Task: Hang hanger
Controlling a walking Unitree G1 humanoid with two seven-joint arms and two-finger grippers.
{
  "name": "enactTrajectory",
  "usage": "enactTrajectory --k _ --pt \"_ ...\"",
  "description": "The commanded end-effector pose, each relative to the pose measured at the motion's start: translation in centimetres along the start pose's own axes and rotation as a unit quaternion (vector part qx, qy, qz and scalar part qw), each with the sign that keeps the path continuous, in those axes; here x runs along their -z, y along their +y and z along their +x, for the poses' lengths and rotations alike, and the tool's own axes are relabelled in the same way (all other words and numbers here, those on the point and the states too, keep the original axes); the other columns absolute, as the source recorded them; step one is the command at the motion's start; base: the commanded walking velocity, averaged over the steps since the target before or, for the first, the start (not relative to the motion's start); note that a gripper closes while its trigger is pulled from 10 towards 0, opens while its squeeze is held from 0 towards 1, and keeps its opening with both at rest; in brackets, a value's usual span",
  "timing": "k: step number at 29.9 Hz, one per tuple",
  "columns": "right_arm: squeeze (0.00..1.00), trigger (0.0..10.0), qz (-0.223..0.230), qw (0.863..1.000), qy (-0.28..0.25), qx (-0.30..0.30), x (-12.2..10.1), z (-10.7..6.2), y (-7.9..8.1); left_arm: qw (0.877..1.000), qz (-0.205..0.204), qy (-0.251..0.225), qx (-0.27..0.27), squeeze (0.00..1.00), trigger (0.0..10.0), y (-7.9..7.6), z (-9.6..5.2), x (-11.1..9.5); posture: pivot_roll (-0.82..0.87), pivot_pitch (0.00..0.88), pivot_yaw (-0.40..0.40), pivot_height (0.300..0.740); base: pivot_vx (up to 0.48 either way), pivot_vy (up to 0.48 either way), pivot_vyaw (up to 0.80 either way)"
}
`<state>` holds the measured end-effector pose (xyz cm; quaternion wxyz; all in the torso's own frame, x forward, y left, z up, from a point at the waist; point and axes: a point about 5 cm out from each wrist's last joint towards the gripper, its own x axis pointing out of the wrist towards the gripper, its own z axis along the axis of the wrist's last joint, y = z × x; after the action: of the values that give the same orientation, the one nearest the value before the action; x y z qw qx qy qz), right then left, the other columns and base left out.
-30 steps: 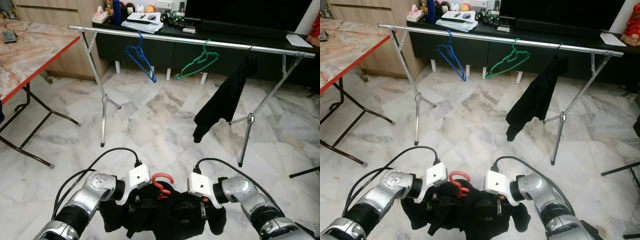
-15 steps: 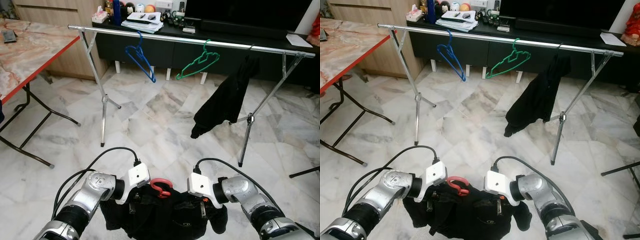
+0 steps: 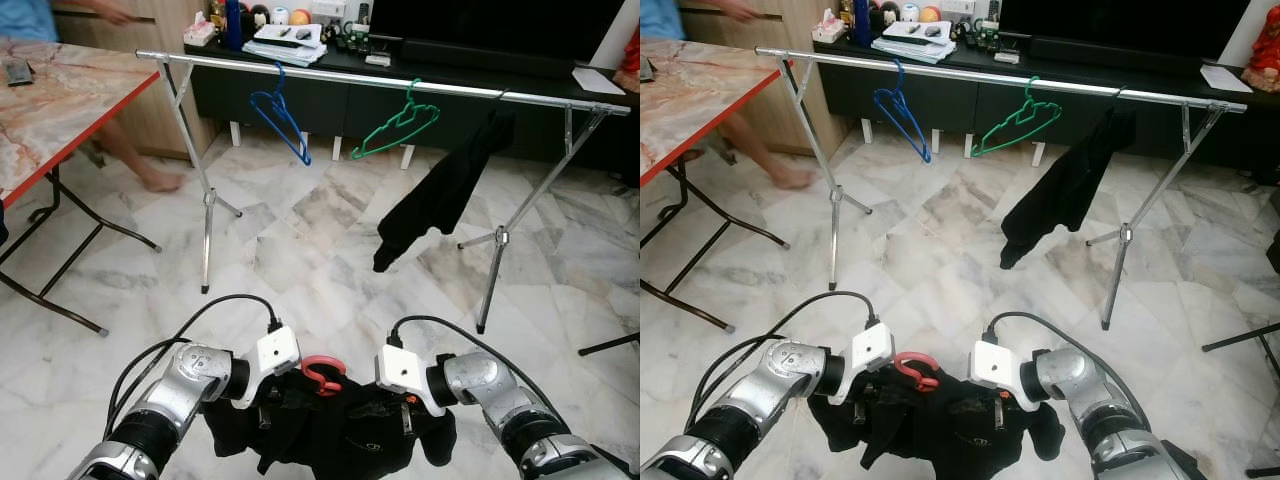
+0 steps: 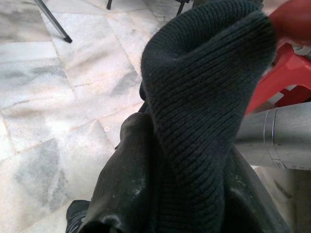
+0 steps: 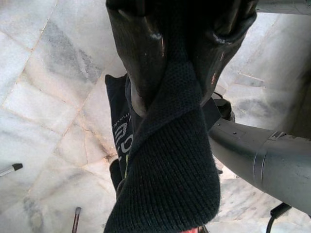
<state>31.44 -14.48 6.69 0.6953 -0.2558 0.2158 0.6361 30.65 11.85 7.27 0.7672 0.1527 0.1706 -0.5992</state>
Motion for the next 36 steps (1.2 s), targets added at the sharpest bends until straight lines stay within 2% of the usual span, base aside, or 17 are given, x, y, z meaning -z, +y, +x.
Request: enactTrajectory --k 1,19,20,23,36 --pt "0.0 0.0 -0.009 0.999 -0.02 0.025 -0.9 -0.5 -0.8 1.0 0.005 -0.008 0.011 0.0 0.0 -0.2 0.4 -0.2 -0.04 0.118 -0.062 0.74 0.0 0.0 0.0" --pt "0.0 0.0 -0.009 0.999 -0.02 0.026 -0.9 -0.5 -0.8 1.0 0.005 -0.009 0.011 0.0 0.0 -0.2 0.4 -0.2 -0.04 0.118 -0.062 0.74 0.0 0.0 0.0" --pt "1.0 10.0 -0.001 1.0 -0.011 0.027 -0.5 -0.9 -0.8 1.0 0.005 -0.011 0.01 0.0 0.0 -0.2 0.4 -0.3 -0.06 0.094 -0.059 0.74 0.0 0.0 0.0" --pt "1.0 10.0 0.01 1.0 0.001 0.027 0.0 -1.4 -0.9 1.0 0.005 -0.014 0.007 0.0 0.0 -0.2 0.5 -0.3 -0.06 0.094 -0.059 0.74 0.0 0.0 0.0" --pt "1.0 10.0 0.013 1.0 0.002 0.015 0.0 -1.7 -0.9 1.0 0.004 -0.012 0.009 0.0 0.0 -0.3 0.4 -0.2 -0.06 0.098 -0.058 0.74 0.0 0.0 0.0"
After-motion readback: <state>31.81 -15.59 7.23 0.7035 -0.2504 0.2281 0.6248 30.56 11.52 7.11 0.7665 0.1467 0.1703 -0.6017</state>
